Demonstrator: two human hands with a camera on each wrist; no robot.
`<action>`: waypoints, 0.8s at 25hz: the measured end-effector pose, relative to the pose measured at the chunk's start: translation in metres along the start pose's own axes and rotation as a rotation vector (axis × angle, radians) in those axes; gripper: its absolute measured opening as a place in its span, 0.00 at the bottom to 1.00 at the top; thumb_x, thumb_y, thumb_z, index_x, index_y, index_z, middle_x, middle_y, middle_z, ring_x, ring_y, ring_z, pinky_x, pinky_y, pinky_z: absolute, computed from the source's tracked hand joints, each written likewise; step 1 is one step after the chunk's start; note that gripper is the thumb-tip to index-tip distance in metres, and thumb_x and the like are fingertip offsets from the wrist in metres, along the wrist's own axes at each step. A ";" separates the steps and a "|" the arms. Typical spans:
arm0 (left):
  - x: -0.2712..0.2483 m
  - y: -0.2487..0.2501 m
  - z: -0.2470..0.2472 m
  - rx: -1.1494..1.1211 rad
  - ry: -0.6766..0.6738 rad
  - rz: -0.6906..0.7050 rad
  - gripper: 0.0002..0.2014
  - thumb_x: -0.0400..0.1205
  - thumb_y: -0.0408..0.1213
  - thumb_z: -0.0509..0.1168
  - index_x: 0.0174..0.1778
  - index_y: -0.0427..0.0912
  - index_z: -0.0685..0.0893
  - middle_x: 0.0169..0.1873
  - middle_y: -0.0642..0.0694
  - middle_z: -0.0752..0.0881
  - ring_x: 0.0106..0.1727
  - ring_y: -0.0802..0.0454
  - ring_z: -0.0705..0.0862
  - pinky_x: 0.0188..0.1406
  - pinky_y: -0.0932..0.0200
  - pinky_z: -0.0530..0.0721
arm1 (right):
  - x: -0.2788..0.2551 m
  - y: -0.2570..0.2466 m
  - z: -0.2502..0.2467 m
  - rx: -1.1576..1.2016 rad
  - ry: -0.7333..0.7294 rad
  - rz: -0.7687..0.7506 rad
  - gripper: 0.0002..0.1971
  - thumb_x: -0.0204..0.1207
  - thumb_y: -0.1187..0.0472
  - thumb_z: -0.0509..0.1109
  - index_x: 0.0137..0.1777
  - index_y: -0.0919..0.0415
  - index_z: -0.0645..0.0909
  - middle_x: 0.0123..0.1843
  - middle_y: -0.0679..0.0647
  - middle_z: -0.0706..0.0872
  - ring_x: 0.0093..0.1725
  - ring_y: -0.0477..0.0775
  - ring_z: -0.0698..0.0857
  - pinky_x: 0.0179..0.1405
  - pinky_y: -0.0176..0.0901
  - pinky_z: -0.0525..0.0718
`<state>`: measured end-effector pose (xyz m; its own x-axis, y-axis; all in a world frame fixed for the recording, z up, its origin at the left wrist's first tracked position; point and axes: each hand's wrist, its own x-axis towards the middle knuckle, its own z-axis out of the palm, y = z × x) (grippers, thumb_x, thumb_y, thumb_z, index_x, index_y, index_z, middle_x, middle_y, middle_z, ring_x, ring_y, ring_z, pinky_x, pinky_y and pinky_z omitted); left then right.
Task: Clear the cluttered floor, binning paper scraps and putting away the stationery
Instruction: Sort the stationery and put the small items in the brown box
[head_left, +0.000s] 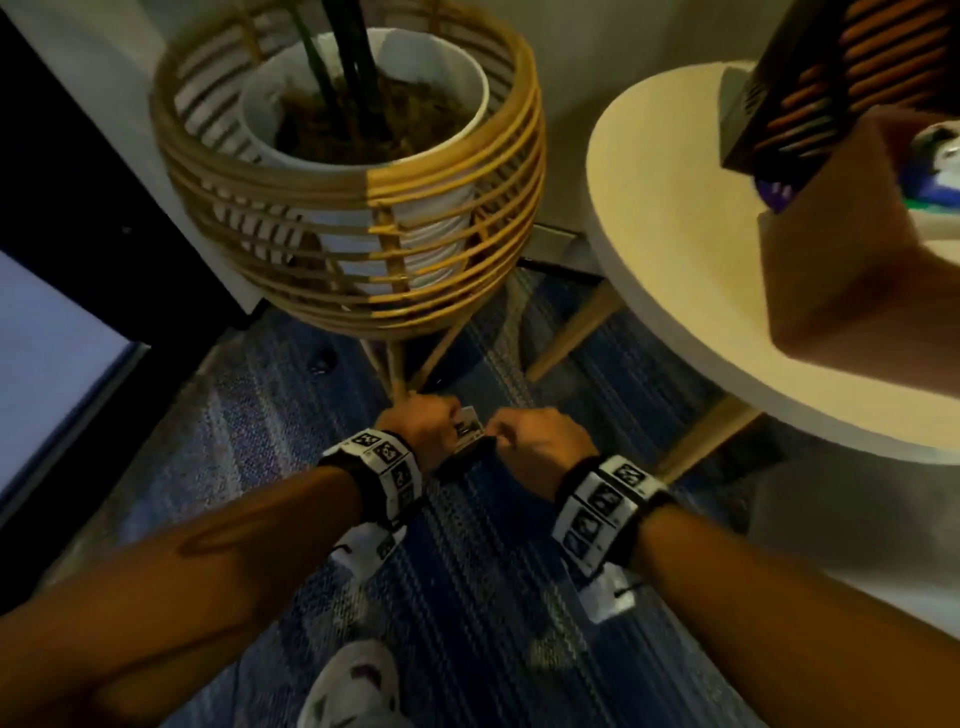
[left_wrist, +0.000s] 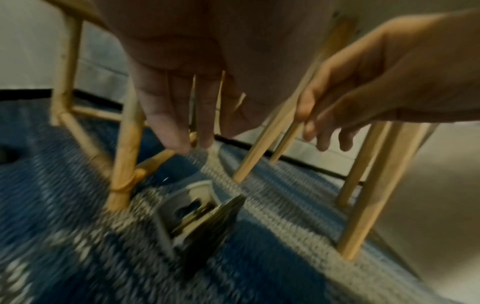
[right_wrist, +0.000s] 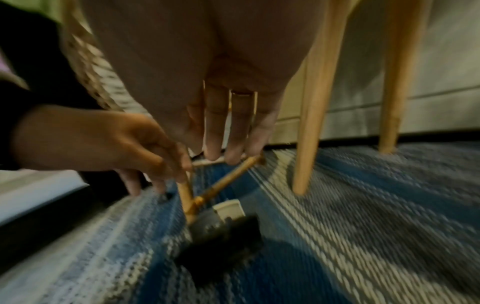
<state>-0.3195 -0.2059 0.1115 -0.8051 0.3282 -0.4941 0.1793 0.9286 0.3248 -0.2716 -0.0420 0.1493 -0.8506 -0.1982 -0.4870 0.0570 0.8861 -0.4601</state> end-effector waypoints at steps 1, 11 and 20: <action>0.011 -0.012 0.017 -0.011 0.020 -0.046 0.13 0.84 0.45 0.59 0.61 0.43 0.78 0.54 0.42 0.84 0.55 0.38 0.82 0.51 0.49 0.81 | 0.020 0.009 0.016 -0.026 -0.035 0.018 0.11 0.80 0.62 0.58 0.54 0.50 0.80 0.51 0.53 0.83 0.52 0.61 0.82 0.45 0.46 0.76; 0.068 -0.056 0.105 -0.110 -0.176 -0.226 0.51 0.64 0.56 0.79 0.78 0.46 0.59 0.73 0.40 0.64 0.71 0.32 0.71 0.66 0.36 0.77 | 0.099 0.064 0.134 -0.207 -0.196 -0.035 0.38 0.80 0.60 0.64 0.85 0.49 0.47 0.86 0.49 0.49 0.77 0.65 0.68 0.70 0.59 0.75; 0.057 -0.033 0.113 -0.112 -0.186 -0.133 0.38 0.67 0.52 0.76 0.69 0.47 0.65 0.53 0.43 0.81 0.49 0.41 0.84 0.47 0.41 0.88 | 0.069 0.080 0.142 -0.076 -0.106 -0.020 0.36 0.79 0.65 0.67 0.84 0.53 0.55 0.84 0.56 0.56 0.78 0.63 0.66 0.76 0.57 0.69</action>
<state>-0.3072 -0.1980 -0.0188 -0.6977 0.2403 -0.6748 0.0067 0.9442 0.3293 -0.2518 -0.0441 -0.0262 -0.7912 -0.2554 -0.5557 -0.0027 0.9101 -0.4144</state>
